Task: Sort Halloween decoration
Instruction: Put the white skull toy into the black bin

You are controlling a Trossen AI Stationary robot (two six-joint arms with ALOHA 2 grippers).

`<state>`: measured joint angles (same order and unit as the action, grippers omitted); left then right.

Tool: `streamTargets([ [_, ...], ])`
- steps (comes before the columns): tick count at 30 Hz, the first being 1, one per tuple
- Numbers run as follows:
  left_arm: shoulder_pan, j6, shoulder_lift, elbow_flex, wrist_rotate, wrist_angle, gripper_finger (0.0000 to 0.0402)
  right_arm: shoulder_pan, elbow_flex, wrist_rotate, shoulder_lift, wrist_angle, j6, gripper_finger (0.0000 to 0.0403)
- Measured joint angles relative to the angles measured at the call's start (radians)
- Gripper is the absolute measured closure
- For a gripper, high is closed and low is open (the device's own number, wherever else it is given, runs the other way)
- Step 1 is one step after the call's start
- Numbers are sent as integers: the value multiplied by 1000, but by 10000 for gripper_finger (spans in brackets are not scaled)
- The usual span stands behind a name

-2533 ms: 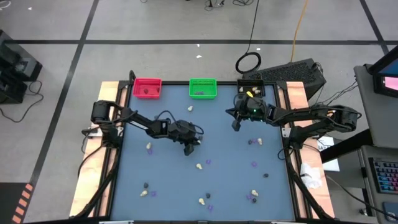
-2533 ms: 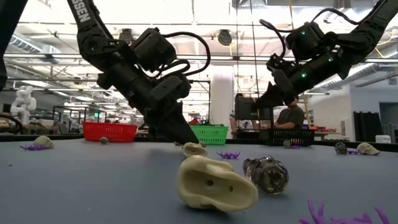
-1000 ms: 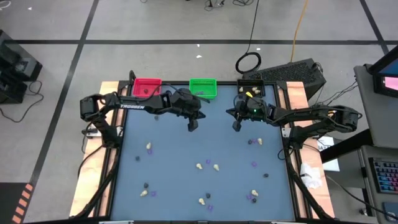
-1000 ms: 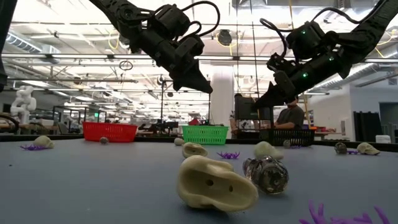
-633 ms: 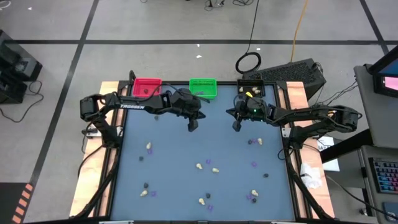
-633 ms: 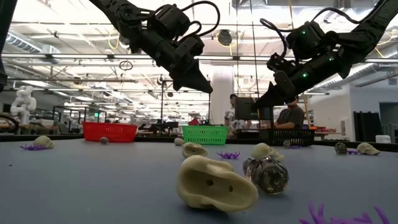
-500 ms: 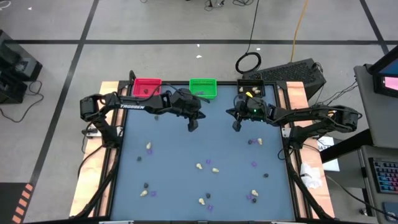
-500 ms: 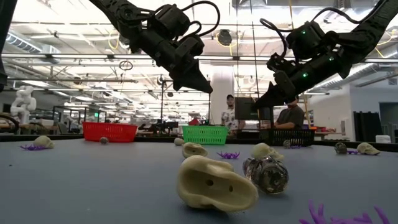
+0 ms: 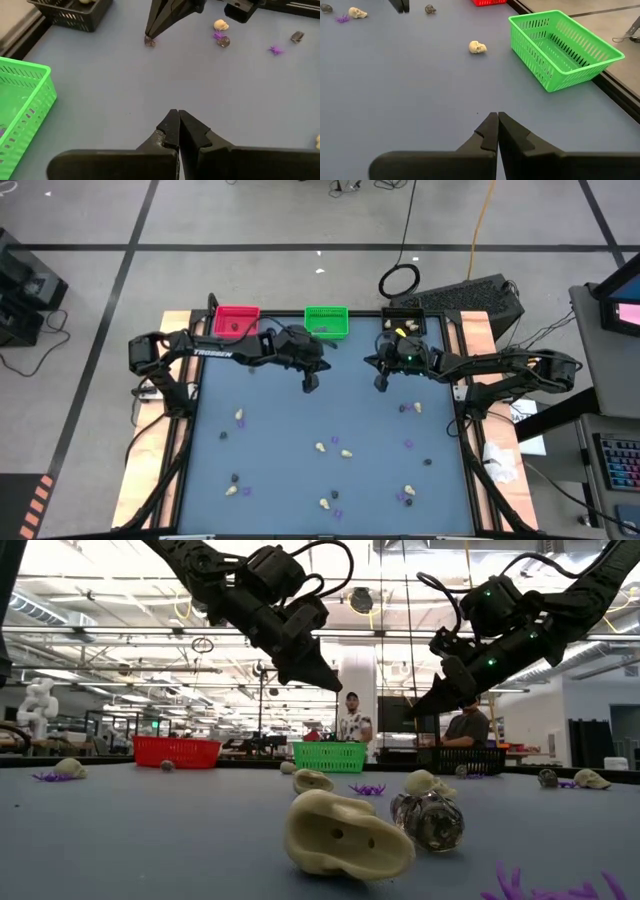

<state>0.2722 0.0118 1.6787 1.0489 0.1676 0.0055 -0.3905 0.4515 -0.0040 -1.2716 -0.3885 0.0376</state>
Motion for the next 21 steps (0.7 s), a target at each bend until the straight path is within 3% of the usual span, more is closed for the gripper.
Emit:
streamTargets([
  [11,-27,-31,1,-211,3,332,401,56,0,1,0,2,-20,403],
  [21,-11,3,1,-348,15,568,401,226,0,1,0,49,-175,403],
])
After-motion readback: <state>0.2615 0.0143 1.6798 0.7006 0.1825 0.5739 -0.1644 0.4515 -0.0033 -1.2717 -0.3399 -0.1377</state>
